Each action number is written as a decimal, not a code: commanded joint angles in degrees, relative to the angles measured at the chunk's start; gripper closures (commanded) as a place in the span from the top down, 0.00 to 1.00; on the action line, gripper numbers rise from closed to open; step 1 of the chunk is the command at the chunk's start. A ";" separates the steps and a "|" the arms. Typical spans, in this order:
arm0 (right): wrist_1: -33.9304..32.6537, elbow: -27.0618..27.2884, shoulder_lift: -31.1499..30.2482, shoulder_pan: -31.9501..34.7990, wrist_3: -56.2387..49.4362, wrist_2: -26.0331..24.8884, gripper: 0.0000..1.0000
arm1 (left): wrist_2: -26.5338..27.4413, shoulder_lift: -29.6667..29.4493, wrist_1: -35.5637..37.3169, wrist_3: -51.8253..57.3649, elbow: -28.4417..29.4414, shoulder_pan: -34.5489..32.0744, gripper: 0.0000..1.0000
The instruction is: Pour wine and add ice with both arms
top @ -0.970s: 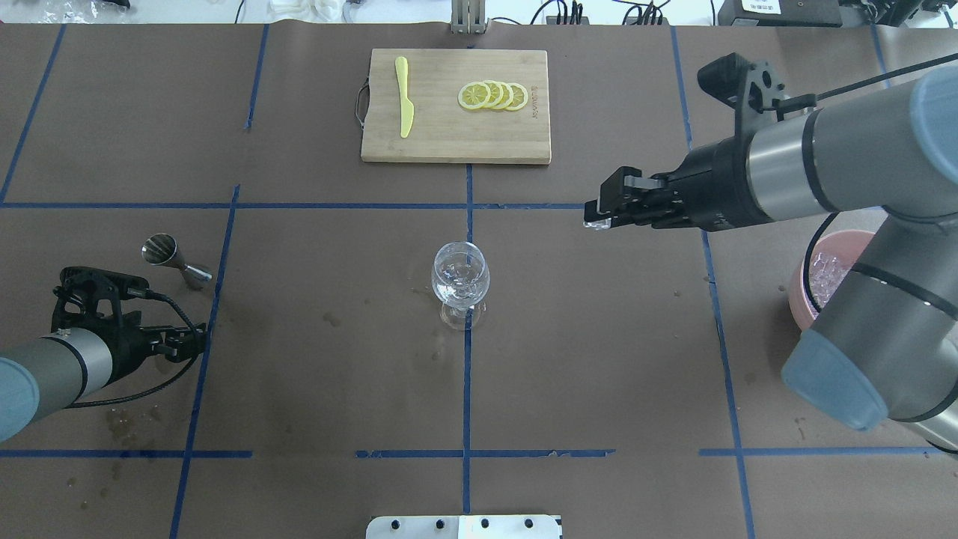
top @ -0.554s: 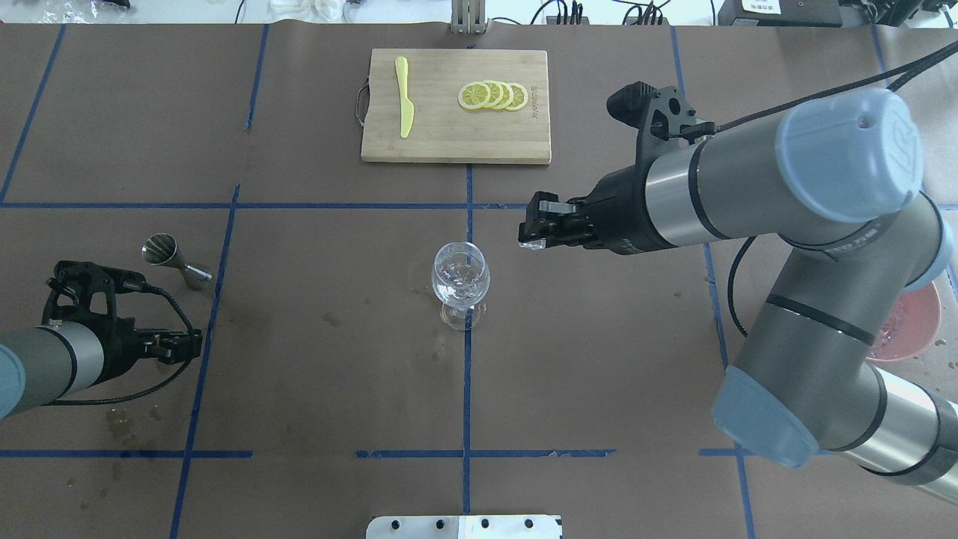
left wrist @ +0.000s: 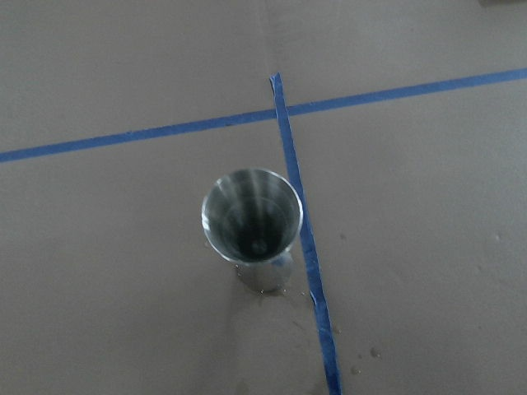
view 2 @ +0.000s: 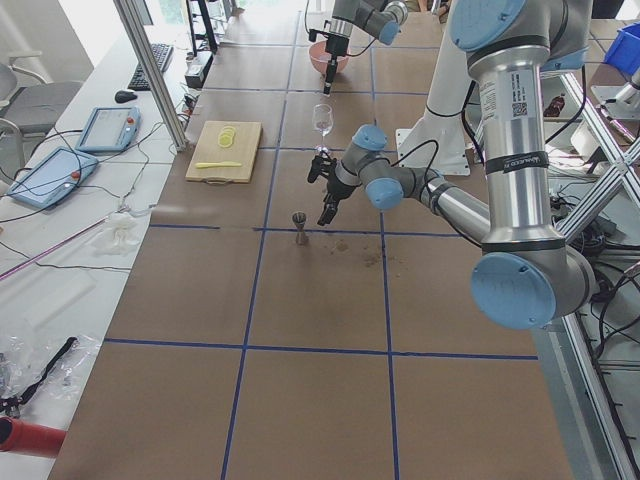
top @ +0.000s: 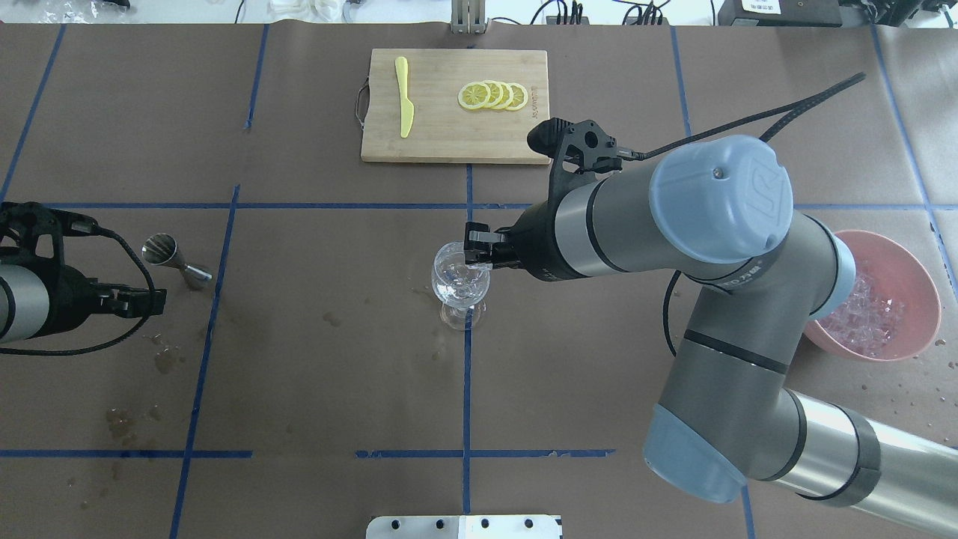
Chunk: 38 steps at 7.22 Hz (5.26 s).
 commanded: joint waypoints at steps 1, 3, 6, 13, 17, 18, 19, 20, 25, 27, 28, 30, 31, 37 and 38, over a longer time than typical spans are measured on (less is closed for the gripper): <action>0.02 -2.08 1.46 -0.46 0.00 -0.67 0.00 | -0.32 0.12 0.13 0.46 -0.31 -0.81 1.00; 0.28 -2.80 1.65 -0.46 -0.09 -1.28 0.00 | -0.32 0.21 0.22 0.46 -0.22 -1.16 1.00; 0.19 -3.06 2.17 -0.64 0.18 -2.95 1.00 | -0.32 0.30 0.65 1.78 -0.48 -2.65 1.00; -19.18 0.19 1.38 6.55 -13.46 -2.08 1.00 | -23.46 -2.06 4.17 24.69 1.51 -27.56 1.00; -31.10 -4.53 -5.89 25.87 -50.56 11.95 1.00 | -31.96 -6.09 14.99 38.93 7.07 -36.22 1.00; -30.84 -6.73 -8.44 30.08 -56.45 14.42 1.00 | -31.87 -10.47 23.16 43.75 8.55 -39.10 1.00; -30.75 -9.28 -9.85 34.91 -62.25 19.58 1.00 | -31.87 -15.56 29.42 48.49 12.05 -42.61 1.00; -30.48 -11.82 -12.04 39.40 -68.14 23.98 1.00 | -32.13 -17.09 31.92 52.98 16.08 -46.47 1.00; -30.31 -25.02 -18.91 56.74 -88.86 32.73 1.00 | -40.31 -14.74 32.21 60.56 27.10 -53.35 1.00; -22.64 -25.30 -21.11 56.93 -88.68 25.93 1.00 | -40.39 -13.42 32.30 63.48 29.56 -54.42 1.00; -16.31 -27.39 -22.25 56.84 -88.42 19.61 1.00 | -40.48 -12.54 32.30 63.48 29.57 -54.42 1.00; -12.66 -31.36 -24.17 56.93 -88.33 20.94 1.00 | -40.40 -11.74 32.03 63.48 29.66 -54.60 1.00; -11.60 -31.28 -24.89 58.06 -87.98 23.30 1.00 | -40.31 -11.65 32.03 63.57 29.57 -54.77 1.00; -11.41 -28.90 -29.47 61.85 -79.98 31.85 1.00 | -40.31 -9.19 32.03 63.57 28.69 -54.77 1.00; -11.41 -27.16 -29.38 61.85 -75.89 31.85 1.00 | -40.31 -9.19 32.03 63.57 28.61 -54.69 1.00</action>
